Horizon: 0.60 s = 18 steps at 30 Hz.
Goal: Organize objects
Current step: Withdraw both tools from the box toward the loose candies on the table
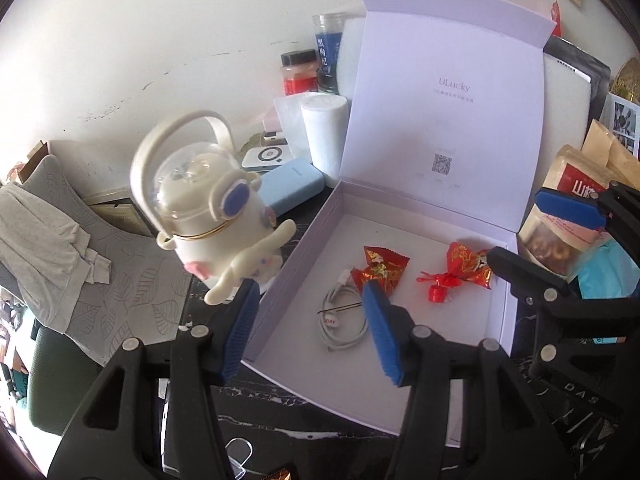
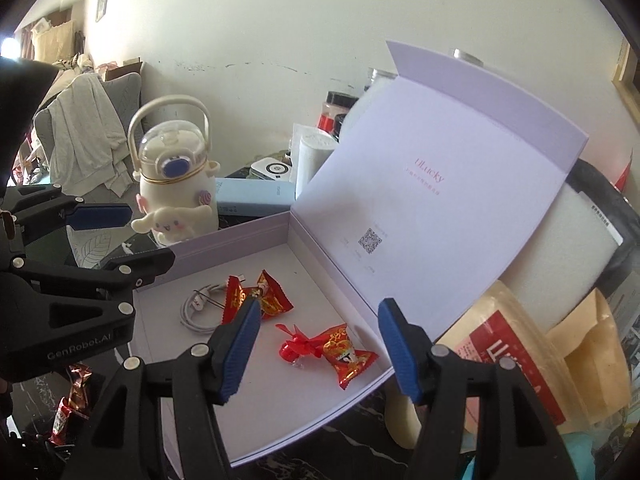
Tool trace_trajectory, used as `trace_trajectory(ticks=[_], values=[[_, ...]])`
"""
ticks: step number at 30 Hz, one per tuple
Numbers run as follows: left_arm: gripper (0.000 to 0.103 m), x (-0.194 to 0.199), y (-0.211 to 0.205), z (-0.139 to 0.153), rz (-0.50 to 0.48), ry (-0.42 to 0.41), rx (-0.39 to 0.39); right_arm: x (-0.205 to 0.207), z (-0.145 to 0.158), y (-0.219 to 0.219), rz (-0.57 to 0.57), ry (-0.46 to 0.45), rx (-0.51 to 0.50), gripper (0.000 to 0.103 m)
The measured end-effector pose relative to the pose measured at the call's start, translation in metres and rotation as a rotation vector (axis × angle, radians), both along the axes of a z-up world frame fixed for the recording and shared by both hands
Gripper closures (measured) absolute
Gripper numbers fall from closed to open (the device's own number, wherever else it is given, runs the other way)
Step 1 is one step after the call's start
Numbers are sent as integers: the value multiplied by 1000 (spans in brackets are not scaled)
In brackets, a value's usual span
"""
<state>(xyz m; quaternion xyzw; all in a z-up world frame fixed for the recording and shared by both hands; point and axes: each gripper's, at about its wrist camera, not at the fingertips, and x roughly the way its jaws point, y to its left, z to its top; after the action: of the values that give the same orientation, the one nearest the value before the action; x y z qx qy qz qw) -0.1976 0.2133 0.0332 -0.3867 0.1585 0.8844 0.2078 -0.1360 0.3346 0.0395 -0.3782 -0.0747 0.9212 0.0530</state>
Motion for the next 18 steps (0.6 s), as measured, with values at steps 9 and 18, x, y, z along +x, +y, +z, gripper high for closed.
trace_trajectory(ticks=[9,18], values=[[51,26,-23,22,30,32,17,27,21,-14,13,33,6,41],[51,52,-48,33,62,45,31,57,39,-32,34,69,15,41]])
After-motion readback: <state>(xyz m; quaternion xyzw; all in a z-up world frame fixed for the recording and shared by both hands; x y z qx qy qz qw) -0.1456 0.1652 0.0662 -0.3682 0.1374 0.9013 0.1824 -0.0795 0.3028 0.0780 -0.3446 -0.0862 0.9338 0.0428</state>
